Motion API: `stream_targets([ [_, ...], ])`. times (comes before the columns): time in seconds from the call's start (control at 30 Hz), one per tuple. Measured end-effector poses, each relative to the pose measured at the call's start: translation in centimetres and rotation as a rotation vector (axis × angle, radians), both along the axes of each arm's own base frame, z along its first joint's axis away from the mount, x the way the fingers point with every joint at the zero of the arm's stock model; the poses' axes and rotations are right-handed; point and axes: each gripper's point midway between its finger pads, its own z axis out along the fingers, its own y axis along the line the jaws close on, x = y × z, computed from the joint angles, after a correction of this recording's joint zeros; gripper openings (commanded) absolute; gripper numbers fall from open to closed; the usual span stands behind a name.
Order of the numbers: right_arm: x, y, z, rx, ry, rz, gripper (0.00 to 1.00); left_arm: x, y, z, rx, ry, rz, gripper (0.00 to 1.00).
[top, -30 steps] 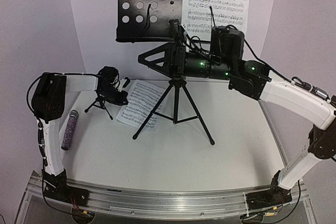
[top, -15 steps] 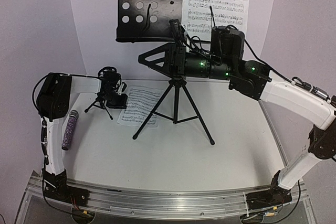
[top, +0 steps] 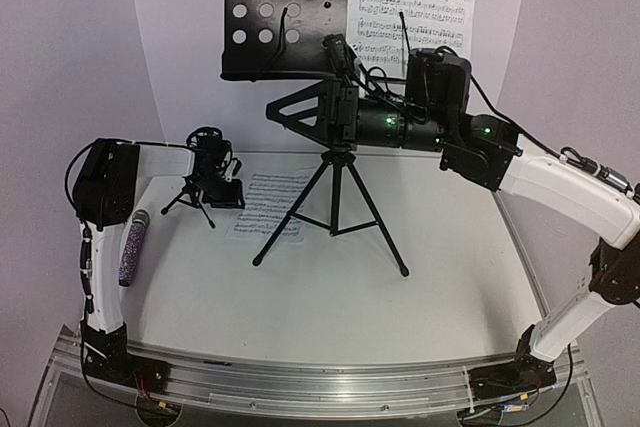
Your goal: Pack up the instrument practice props
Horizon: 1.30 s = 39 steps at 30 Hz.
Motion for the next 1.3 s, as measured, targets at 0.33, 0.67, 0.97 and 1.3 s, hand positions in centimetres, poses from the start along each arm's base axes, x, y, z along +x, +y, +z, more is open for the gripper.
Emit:
stream_targets([
  [0.33,-1.8,-1.0,2.7,-0.024,0.032,0.057,0.83,-1.7,-1.8,10.3,-0.152,-0.123,-0.063,0.41],
  [0.67,-2.1,-8.8,8.0,-0.171,-0.104,-0.176,0.86,-8.8,-2.7,25.9,-0.355,-0.416,-0.235,0.46],
  [0.97,3.1,-19.3,12.6,-0.316,-0.297,-0.62,0.8,-19.3,-1.8,37.3,-0.455,-0.845,-0.489,0.43],
  [1.3,13.1,-28.1,10.1,-0.398,-0.145,-0.888,0.82,-27.0,-12.0,51.1,-0.68,-1.019,-0.749,0.46],
])
